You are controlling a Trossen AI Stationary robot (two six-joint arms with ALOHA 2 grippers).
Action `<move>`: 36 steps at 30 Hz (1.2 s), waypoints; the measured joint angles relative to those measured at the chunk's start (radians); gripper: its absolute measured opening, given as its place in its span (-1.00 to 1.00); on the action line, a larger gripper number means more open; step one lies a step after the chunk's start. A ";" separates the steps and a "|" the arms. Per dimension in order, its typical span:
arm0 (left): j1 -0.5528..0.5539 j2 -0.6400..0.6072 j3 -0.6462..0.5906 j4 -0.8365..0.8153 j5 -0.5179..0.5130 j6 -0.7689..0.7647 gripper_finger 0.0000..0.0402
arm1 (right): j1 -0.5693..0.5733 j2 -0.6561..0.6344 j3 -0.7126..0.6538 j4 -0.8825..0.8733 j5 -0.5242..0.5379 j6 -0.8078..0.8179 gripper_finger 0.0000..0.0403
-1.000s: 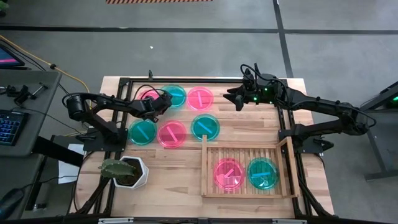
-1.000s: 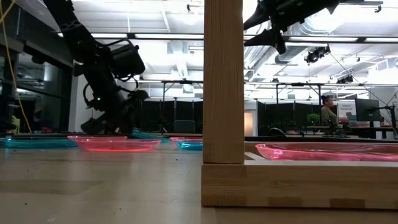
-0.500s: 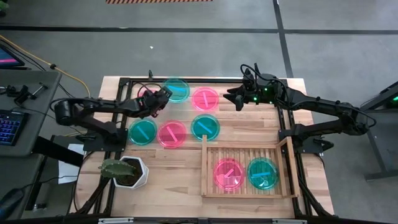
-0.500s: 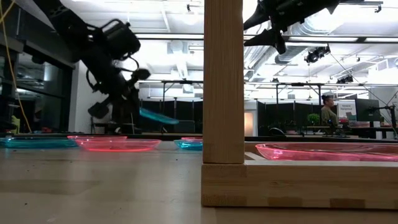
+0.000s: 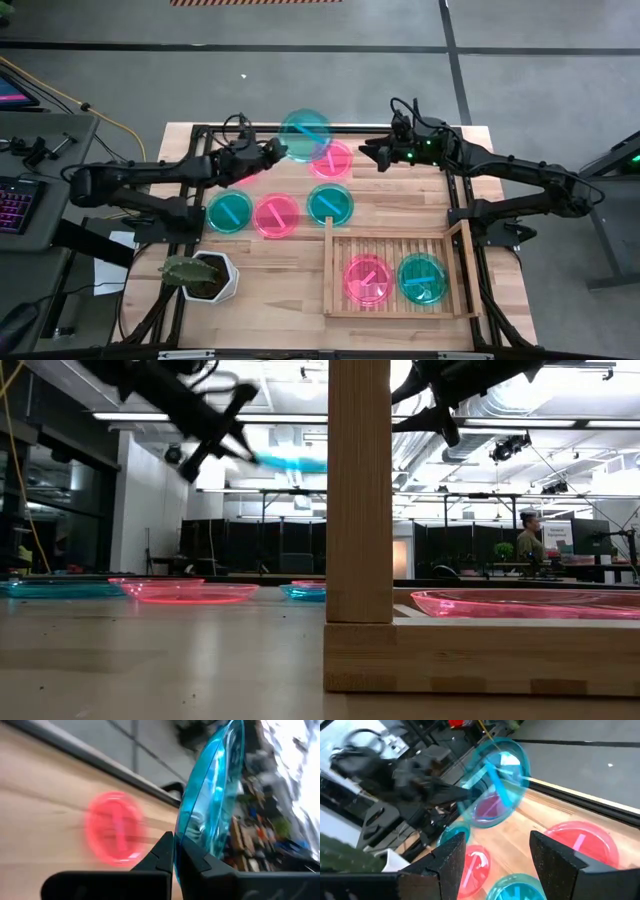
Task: Place and stack plates onto a shelf
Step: Stack the blue plate on top of the blue plate on the shelf
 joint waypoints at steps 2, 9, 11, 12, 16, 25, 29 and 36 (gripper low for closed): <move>-0.021 0.026 0.054 -0.015 0.006 0.041 -1.00 | 0.000 0.009 -0.001 0.005 -0.010 0.032 0.02; -0.040 0.098 0.165 -0.024 0.049 0.096 -1.00 | 0.002 0.066 -0.001 0.047 -0.046 0.220 0.02; -0.040 0.106 0.170 -0.028 0.062 0.097 -1.00 | 0.002 0.076 -0.001 0.060 -0.032 0.221 0.02; -0.040 0.110 0.171 -0.023 0.069 0.093 -1.00 | 0.002 0.082 -0.001 0.071 -0.019 0.224 0.02; -0.043 0.112 0.173 -0.029 0.098 0.081 -1.00 | 0.002 0.102 -0.001 0.113 -0.002 0.247 0.02; -0.066 0.112 0.173 -0.015 0.136 0.066 -1.00 | 0.000 0.153 -0.001 0.153 0.008 0.249 0.01; -0.073 0.112 0.173 -0.015 0.138 0.066 -1.00 | 0.001 0.159 -0.001 0.196 -0.019 0.247 -0.01; -0.072 0.112 0.173 -0.015 0.138 0.065 -1.00 | 0.001 0.159 -0.001 0.225 -0.038 0.246 -0.29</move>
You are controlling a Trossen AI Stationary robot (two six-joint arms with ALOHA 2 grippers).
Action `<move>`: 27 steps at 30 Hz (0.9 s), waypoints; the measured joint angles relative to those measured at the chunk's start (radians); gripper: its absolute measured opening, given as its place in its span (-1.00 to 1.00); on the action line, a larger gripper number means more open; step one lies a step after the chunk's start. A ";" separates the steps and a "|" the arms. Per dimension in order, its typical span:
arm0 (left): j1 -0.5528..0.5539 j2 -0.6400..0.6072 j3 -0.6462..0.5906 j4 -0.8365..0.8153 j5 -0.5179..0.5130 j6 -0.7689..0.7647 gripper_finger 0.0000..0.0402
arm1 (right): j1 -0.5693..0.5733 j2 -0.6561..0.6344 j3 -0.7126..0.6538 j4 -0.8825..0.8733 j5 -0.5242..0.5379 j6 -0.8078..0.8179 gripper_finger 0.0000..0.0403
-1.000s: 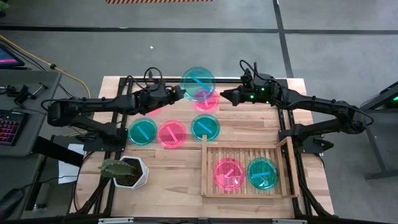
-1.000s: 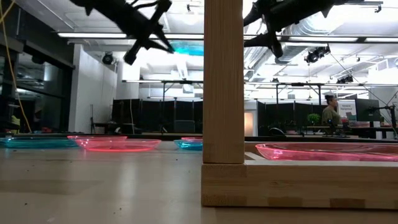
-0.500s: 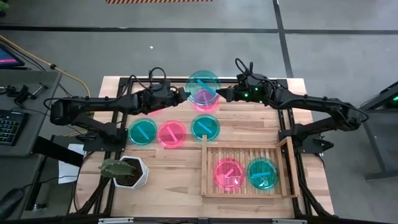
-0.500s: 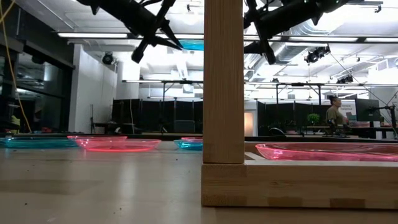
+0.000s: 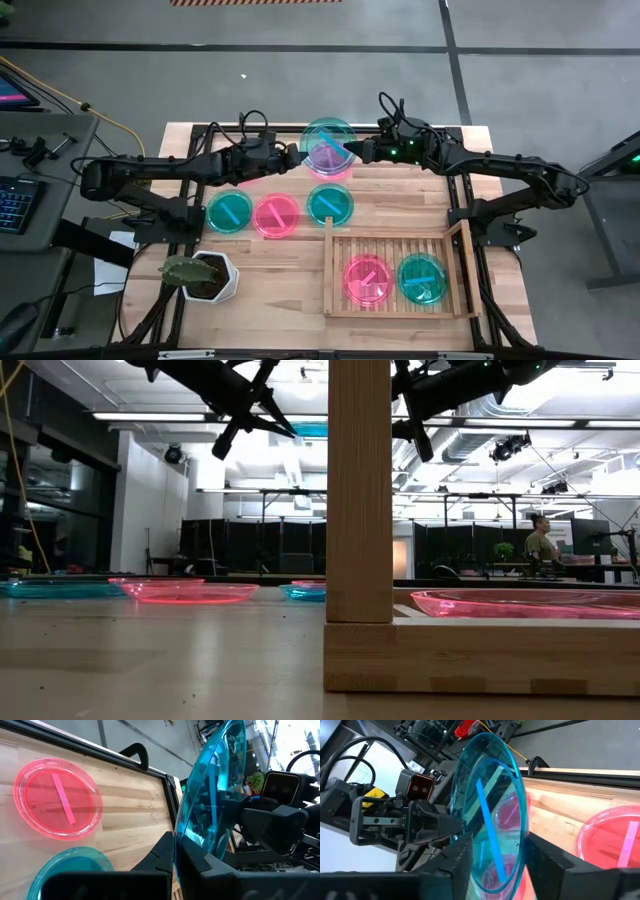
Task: Place and stack plates onto a shelf
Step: Stack the blue plate on top of the blue plate on the shelf
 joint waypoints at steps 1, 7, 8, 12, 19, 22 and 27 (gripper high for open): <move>0.000 0.000 0.000 0.000 0.000 0.000 -1.00 | 0.000 0.000 0.000 0.000 0.000 0.000 -0.34; 0.000 0.000 0.000 0.000 -0.003 0.050 -1.00 | 0.000 0.000 0.000 0.002 -0.001 -0.007 -0.58; 0.000 0.000 0.000 0.000 -0.003 0.055 -1.00 | 0.000 0.000 0.000 0.002 -0.001 -0.008 -0.62; 0.001 0.000 0.000 0.001 -0.007 0.061 -1.00 | 0.000 0.000 0.000 0.002 -0.001 -0.011 -0.71; 0.013 -0.001 -0.001 0.000 -0.001 0.112 -0.84 | -0.001 -0.003 0.000 0.005 -0.002 -0.031 -0.84; 0.024 -0.001 -0.001 0.001 0.021 0.113 -0.72 | -0.001 -0.003 0.000 0.004 -0.002 -0.034 -0.89; 0.038 -0.001 -0.001 0.001 0.067 0.114 -0.52 | -0.002 -0.003 0.000 0.003 -0.002 -0.035 -0.98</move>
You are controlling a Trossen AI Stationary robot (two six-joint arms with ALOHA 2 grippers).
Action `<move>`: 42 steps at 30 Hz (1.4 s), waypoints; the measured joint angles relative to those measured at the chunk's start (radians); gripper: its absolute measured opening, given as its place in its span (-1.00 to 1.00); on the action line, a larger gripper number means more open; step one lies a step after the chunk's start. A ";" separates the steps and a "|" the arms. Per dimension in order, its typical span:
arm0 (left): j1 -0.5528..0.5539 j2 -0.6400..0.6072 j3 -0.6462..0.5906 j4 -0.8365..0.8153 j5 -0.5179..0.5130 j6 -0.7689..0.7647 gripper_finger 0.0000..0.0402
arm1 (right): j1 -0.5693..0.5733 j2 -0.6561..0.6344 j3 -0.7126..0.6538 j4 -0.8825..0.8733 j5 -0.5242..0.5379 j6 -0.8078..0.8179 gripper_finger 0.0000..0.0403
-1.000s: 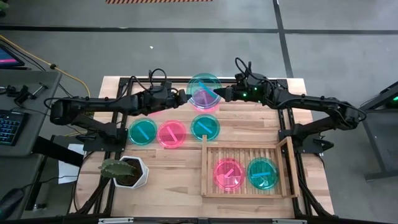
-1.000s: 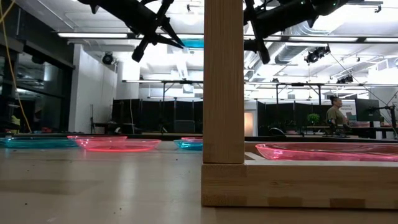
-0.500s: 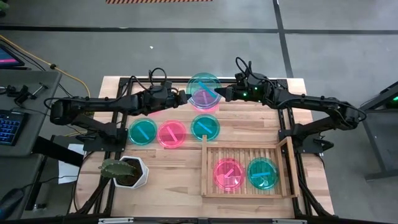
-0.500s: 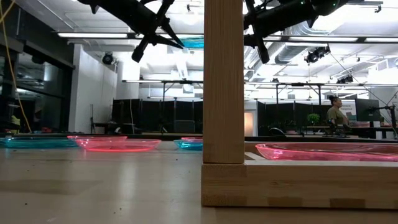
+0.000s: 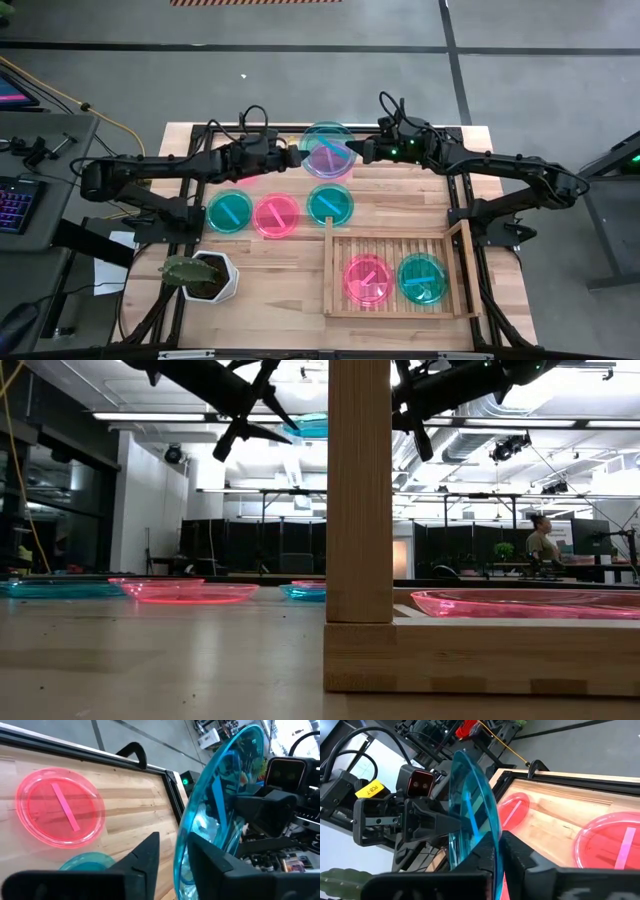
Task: Place and stack plates onto a shelf
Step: Stack the blue plate on top of the blue plate on the shelf
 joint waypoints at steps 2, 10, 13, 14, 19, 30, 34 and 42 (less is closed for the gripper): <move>0.005 0.000 0.000 0.000 0.011 0.004 -0.45 | -0.006 0.000 0.000 0.000 0.000 0.000 -0.99; 0.057 -0.037 -0.001 0.005 0.084 0.069 -0.23 | -0.050 -0.013 0.001 -0.006 -0.020 -0.002 -1.00; 0.087 -0.081 -0.001 0.025 0.105 0.074 -0.19 | -0.076 -0.034 0.001 -0.022 -0.035 -0.023 -1.00; 0.096 -0.099 -0.001 0.023 0.109 0.084 -0.18 | -0.085 -0.043 0.001 -0.032 -0.036 -0.028 -1.00; 0.126 -0.203 -0.001 0.021 0.110 0.211 -0.15 | -0.122 -0.098 0.001 -0.092 -0.042 -0.097 -1.00; 0.109 -0.408 0.000 0.026 0.104 0.630 -0.17 | 0.002 -0.139 0.266 -0.932 -0.148 -0.408 -1.00; 0.109 -0.419 0.000 0.015 0.100 0.639 -0.17 | 0.117 -0.131 0.297 -1.143 -0.231 -0.405 -1.00; 0.109 -0.391 0.000 0.013 0.099 0.636 -0.18 | 0.369 -0.060 0.296 -1.382 -0.225 -0.349 -1.00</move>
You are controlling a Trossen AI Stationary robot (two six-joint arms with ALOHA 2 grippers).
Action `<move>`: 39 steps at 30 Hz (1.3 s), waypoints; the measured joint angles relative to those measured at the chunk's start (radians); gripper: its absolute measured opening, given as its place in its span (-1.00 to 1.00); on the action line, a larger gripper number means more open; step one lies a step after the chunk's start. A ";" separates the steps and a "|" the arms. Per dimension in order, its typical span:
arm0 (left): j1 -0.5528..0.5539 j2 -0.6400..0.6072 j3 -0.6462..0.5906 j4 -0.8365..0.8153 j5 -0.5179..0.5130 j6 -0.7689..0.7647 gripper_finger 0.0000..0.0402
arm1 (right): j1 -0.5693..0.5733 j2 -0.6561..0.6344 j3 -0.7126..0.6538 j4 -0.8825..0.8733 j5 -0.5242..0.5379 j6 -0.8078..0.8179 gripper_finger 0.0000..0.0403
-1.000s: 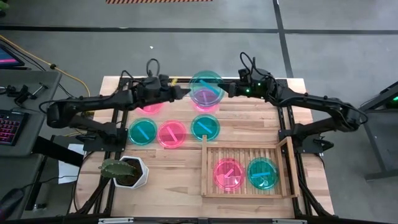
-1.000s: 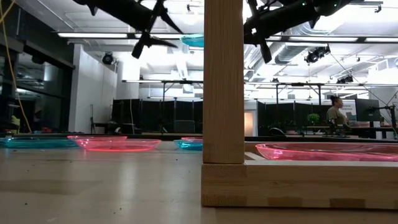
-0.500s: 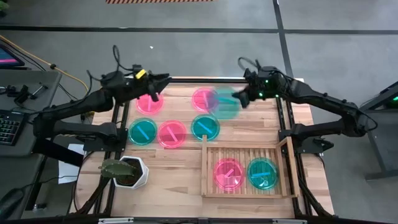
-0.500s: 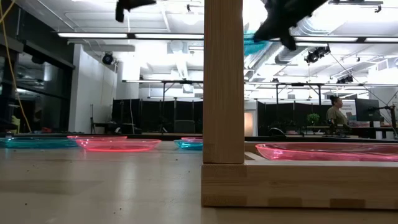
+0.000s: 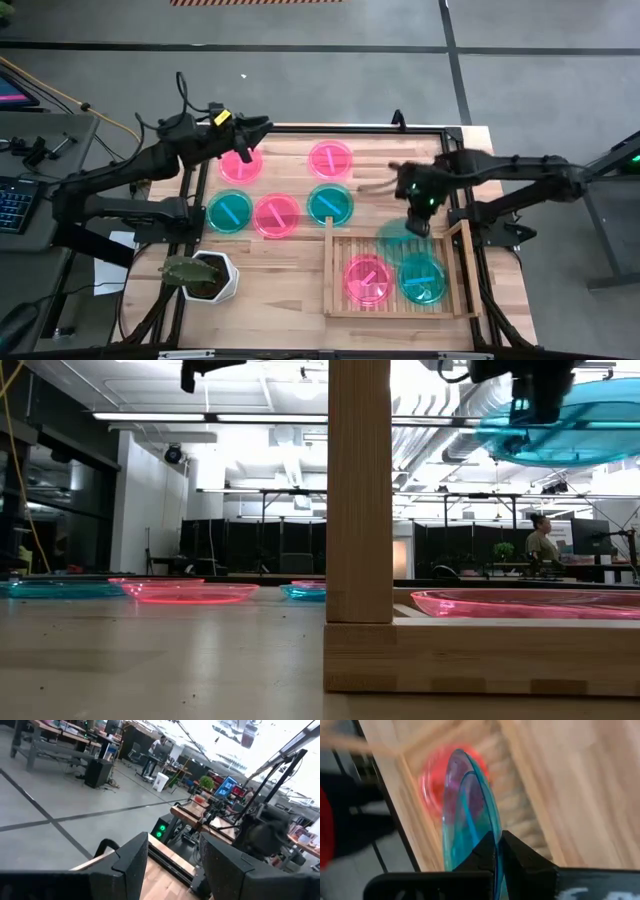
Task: Place and stack plates onto a shelf
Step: Stack the blue plate on top of the blue plate on the shelf
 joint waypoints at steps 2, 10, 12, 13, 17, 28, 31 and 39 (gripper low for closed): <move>0.000 0.008 0.000 0.002 0.000 0.000 -0.17 | 0.048 0.036 0.000 -0.025 0.000 -0.013 -1.00; 0.000 0.018 0.000 0.002 0.002 0.000 -0.18 | 0.143 0.203 -0.014 -0.044 -0.055 -0.196 -1.00; 0.000 0.018 0.000 0.002 0.003 0.000 -0.18 | 0.143 0.213 -0.074 -0.001 -0.117 -0.217 -1.00; 0.000 0.018 0.000 0.001 0.004 0.000 -0.18 | 0.143 0.213 -0.114 0.023 -0.155 -0.215 -1.00; 0.000 0.018 0.000 0.002 0.005 0.000 -0.19 | 0.143 0.192 -0.257 0.134 -0.262 -0.142 -1.00; 0.000 0.018 0.000 0.011 0.000 -0.001 -0.18 | 0.164 0.191 -0.343 0.235 -0.208 -0.148 -1.00; 0.000 0.018 0.000 0.011 -0.001 -0.001 -0.18 | 0.165 0.191 -0.359 0.235 -0.209 -0.181 -1.00; -0.001 0.018 0.000 0.012 -0.002 -0.009 -0.18 | 0.166 0.191 -0.377 0.272 -0.164 -0.208 -1.00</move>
